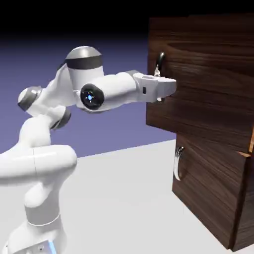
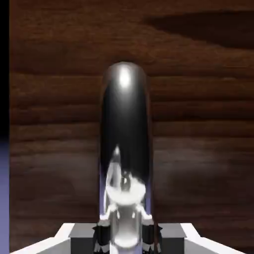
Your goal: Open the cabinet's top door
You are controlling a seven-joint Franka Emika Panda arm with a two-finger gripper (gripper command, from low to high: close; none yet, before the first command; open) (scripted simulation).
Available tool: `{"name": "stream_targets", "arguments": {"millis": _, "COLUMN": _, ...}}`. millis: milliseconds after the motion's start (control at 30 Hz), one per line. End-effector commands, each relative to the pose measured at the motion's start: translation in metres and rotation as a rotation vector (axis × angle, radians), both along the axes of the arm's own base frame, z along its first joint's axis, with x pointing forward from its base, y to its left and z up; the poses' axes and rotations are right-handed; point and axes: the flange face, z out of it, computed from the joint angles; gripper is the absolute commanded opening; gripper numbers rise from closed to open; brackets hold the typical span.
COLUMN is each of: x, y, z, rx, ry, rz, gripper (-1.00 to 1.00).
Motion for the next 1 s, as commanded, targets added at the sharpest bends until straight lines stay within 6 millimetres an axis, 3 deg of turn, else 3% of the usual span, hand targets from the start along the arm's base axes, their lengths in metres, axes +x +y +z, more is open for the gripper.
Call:
{"name": "stream_targets", "arguments": {"millis": 0, "x": -0.004, "y": -0.006, "z": 0.000, "rx": 0.000, "ry": 0.000, "rz": 0.020, "gripper": -1.00}}
{"name": "stream_targets", "arguments": {"millis": 500, "x": -0.049, "y": -0.117, "z": 0.000, "rx": 0.000, "ry": 0.000, "rz": 0.383, "gripper": -1.00}}
{"name": "stream_targets", "arguments": {"millis": 967, "x": -0.055, "y": -0.222, "z": 0.000, "rx": 0.000, "ry": 0.000, "rz": 0.697, "gripper": -1.00}}
